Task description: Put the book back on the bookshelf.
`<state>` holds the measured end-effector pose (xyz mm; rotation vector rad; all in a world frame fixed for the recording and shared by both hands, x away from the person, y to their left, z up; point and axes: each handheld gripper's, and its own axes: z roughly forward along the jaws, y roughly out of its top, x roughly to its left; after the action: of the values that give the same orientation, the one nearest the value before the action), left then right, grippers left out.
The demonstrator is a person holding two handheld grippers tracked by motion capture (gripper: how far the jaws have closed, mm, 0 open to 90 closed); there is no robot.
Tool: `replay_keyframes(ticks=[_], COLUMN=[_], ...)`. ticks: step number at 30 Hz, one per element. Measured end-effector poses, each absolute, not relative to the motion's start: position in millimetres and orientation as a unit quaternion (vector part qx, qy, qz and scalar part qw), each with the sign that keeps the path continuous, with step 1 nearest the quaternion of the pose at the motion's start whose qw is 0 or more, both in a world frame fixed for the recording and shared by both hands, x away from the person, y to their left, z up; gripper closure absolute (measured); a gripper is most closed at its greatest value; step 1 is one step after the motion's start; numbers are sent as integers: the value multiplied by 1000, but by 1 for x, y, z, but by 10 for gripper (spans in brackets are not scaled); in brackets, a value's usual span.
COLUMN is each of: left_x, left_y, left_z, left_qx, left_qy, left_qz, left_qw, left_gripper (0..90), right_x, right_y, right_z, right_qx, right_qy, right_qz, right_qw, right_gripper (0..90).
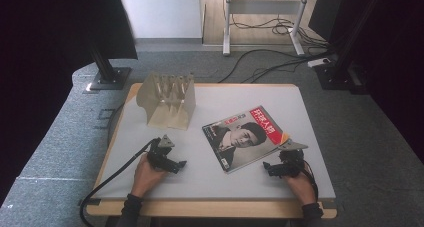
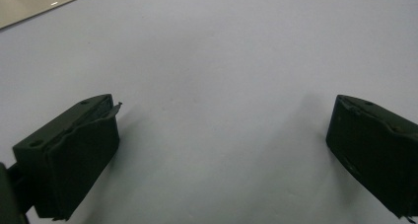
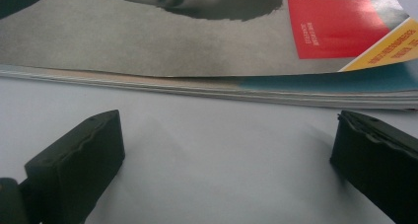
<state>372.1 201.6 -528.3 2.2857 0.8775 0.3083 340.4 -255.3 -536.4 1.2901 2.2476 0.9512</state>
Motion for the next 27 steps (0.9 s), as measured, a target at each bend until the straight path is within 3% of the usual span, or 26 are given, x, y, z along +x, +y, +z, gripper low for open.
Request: replay_keyframes(ticks=[18,27], left_x=[373,379], left_y=[200,181], left_z=[-527,-513], left_qx=[873,881], left_qy=[341,315], left_qz=[116,98], left_qw=[328,340], left_gripper=[0,0], right_x=[340,339], right_y=[-256,-259], right_z=[-536,-530], right_qx=[455,452], right_qy=[801,802], right_qz=[340,342], right_qw=[187,189], right_gripper=[0,0])
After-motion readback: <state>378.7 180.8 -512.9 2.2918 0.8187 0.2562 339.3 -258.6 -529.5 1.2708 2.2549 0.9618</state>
